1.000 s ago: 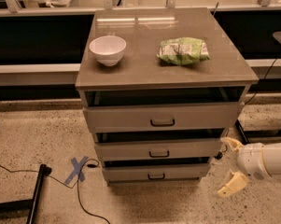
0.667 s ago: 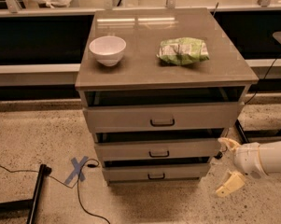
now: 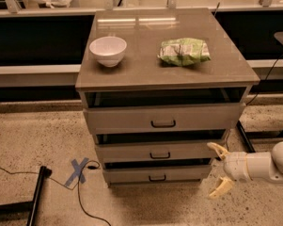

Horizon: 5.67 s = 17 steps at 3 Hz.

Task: Open bottom drawer

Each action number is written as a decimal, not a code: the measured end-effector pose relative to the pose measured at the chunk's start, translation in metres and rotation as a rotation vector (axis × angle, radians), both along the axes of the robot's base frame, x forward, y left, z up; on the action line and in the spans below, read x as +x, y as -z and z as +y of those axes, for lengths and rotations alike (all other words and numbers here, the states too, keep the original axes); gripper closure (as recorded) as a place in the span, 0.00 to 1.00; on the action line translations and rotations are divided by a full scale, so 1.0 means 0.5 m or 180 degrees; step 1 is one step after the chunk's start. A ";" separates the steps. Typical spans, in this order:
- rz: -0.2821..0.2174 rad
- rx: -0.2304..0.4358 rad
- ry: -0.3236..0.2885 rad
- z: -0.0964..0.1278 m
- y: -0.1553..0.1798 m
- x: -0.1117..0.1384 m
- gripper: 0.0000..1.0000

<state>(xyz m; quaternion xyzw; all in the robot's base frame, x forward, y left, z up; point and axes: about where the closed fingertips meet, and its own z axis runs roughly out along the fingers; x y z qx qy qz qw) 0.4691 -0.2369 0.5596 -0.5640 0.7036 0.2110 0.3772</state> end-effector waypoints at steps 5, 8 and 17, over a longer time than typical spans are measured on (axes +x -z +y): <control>-0.0072 -0.0010 -0.0321 -0.002 0.291 0.097 0.00; 0.0142 -0.0038 -0.0430 -0.015 0.432 0.132 0.00; 0.0280 -0.0397 -0.0556 -0.035 0.711 0.251 0.30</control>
Offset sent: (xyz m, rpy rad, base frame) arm 0.0035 0.0102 -0.0302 0.0198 -0.0184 0.0870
